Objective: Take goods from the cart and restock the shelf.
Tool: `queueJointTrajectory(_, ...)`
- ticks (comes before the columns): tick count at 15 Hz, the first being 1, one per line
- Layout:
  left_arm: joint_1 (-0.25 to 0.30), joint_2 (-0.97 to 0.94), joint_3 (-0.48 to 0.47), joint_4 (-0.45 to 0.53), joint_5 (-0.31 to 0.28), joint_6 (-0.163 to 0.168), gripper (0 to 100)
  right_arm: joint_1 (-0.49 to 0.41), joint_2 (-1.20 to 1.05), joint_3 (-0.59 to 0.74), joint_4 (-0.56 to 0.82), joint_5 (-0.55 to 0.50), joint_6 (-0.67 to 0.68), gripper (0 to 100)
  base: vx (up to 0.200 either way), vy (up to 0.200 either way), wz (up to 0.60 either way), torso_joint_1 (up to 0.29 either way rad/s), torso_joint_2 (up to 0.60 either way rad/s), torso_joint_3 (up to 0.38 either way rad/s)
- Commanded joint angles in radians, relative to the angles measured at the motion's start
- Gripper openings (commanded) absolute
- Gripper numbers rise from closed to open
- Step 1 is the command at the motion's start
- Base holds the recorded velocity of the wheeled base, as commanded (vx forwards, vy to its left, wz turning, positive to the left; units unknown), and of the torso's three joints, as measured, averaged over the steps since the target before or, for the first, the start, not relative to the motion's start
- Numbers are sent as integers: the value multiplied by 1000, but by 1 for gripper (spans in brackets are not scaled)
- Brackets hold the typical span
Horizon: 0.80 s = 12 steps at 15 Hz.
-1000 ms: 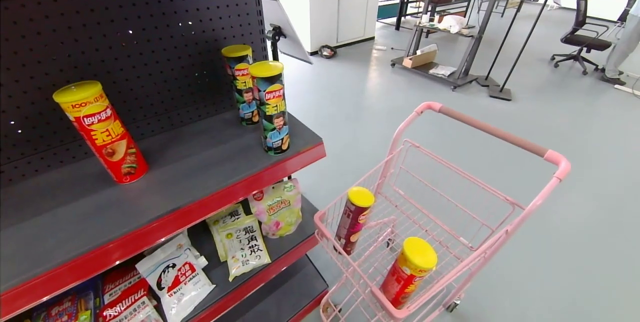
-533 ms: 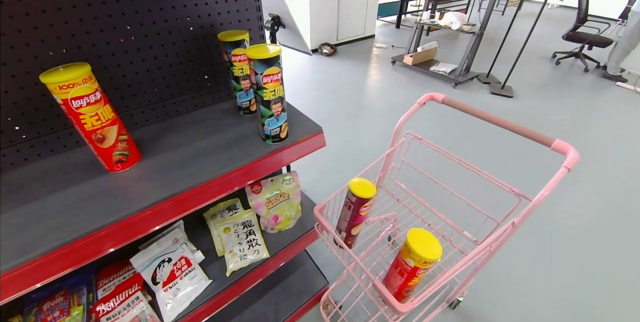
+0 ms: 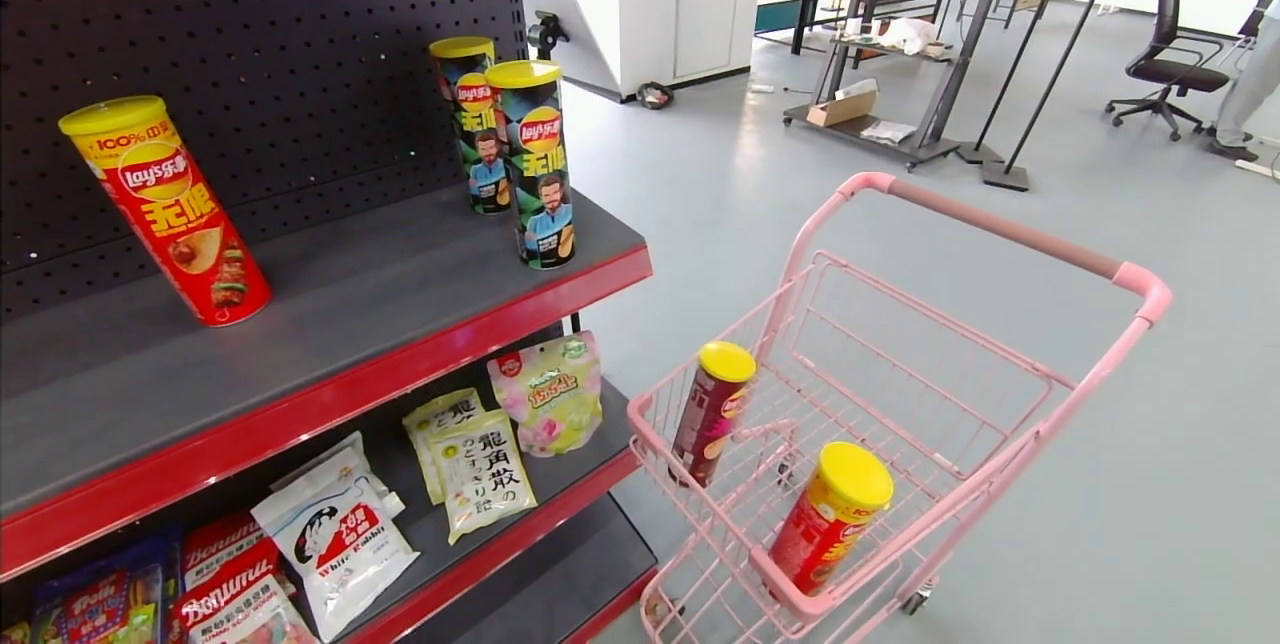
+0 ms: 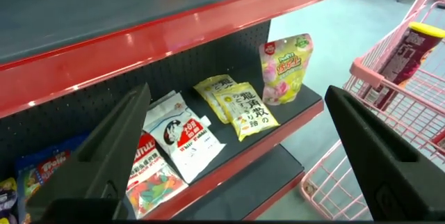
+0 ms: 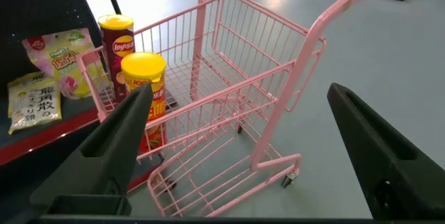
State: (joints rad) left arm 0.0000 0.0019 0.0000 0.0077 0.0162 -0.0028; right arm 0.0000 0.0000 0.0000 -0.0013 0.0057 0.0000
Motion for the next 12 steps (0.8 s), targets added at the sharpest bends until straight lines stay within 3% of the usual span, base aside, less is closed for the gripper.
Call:
queueJointTrajectory(1,0,0,0,0,1,0,100,0,0,0,0,0,0,100,0,0,600,2,22,-2)
queueJointTrajectory(6,0,0,0,0,1,0,100,0,0,0,0,0,0,100,0,0,600,-119,331,204)
queueJointTrajectory(9,0,0,0,0,1,0,100,0,0,0,0,0,0,100,0,0,0,-152,432,276)
queueJointTrajectory(12,0,0,0,0,1,0,100,0,0,0,0,0,0,100,0,0,0,-31,97,69)
